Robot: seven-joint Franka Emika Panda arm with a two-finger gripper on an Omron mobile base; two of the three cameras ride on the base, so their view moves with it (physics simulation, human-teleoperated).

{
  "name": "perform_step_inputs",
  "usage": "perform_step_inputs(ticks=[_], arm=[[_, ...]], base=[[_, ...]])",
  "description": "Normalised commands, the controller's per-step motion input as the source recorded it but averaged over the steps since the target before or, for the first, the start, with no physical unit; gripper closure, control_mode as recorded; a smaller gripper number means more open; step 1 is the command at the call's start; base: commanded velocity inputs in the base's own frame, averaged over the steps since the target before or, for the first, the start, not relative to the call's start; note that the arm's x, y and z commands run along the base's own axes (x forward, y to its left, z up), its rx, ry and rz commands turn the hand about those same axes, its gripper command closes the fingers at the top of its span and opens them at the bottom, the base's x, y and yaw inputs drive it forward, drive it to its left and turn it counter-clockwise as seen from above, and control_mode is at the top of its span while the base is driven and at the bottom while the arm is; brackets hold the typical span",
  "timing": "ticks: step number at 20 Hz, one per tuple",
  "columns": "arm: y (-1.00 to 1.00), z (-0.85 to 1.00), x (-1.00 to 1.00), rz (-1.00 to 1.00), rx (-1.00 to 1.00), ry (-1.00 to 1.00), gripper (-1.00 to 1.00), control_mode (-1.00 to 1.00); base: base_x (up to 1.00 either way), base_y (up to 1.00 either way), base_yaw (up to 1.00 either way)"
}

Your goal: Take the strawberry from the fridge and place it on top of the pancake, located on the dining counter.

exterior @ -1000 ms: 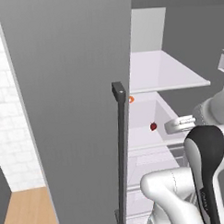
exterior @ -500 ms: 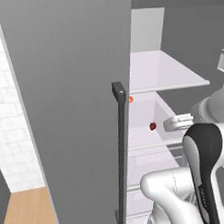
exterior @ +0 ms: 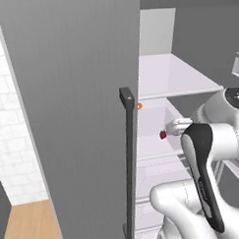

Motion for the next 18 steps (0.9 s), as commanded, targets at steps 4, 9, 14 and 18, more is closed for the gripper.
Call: perform_step_inputs(ticks=[4, 9, 14, 18], arm=[[-0.02, -0.44, 0.61, -0.21, -0.16, 0.07, -1.00, -1.00], [-0.33, -0.42, 0.47, -0.02, 0.07, 0.02, -1.00, -1.00], [-0.03, -0.39, 0.60, 0.00, 0.00, 0.05, -1.00, -1.00], [-0.10, -0.24, 0.56, 0.00, 0.00, 0.01, -1.00, -1.00]], base=[[0.00, 0.00, 0.00], [0.00, 0.00, 0.00], [0.00, 0.00, 0.00], [0.00, 0.00, 0.00]])
